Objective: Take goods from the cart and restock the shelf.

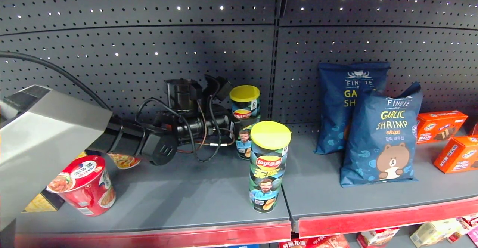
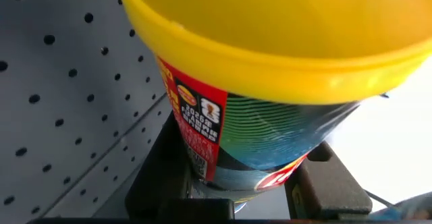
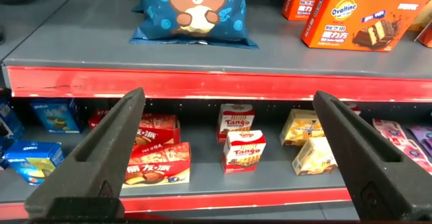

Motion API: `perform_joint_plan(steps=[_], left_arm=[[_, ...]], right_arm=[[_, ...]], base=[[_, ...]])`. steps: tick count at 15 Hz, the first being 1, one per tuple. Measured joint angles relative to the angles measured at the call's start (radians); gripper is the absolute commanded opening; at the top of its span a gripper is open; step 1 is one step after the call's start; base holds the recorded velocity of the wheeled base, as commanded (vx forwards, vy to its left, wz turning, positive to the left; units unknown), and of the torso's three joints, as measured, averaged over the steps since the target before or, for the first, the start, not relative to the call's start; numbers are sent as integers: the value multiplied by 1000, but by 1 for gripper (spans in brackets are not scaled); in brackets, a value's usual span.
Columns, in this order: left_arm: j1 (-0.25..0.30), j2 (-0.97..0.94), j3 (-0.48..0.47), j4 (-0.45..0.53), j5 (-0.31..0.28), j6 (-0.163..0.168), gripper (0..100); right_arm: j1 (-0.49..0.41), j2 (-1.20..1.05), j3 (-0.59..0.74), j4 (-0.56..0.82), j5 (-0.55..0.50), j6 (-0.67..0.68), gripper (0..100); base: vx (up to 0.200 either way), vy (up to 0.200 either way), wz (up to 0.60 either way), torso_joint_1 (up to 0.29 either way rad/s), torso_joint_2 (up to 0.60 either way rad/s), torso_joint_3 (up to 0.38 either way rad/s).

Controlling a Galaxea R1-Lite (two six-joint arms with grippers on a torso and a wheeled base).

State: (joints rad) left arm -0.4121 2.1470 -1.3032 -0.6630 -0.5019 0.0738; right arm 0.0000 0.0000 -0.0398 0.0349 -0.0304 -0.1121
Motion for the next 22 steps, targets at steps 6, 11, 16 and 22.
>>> perform_joint_plan(steps=[6, 11, 16, 22], left_arm=[[-14, 38, -32, 1, 20, 0, 100], [-19, 42, -23, 0, 31, 1, 100], [-13, -59, 122, -6, 30, 2, 100], [52, -341, 450, -32, 35, 36, 100]], right_arm=[[0, 0, 0, 0, 0, 0, 100], [0, 0, 0, 0, 0, 0, 100], [0, 0, 0, 0, 0, 6, 100], [0, 0, 0, 2, 0, 10, 100]], base=[[0, 0, 0, 0, 0, 0], [0, 0, 0, 0, 0, 0], [0, 0, 0, 0, 0, 0], [0, 0, 0, 0, 0, 0]])
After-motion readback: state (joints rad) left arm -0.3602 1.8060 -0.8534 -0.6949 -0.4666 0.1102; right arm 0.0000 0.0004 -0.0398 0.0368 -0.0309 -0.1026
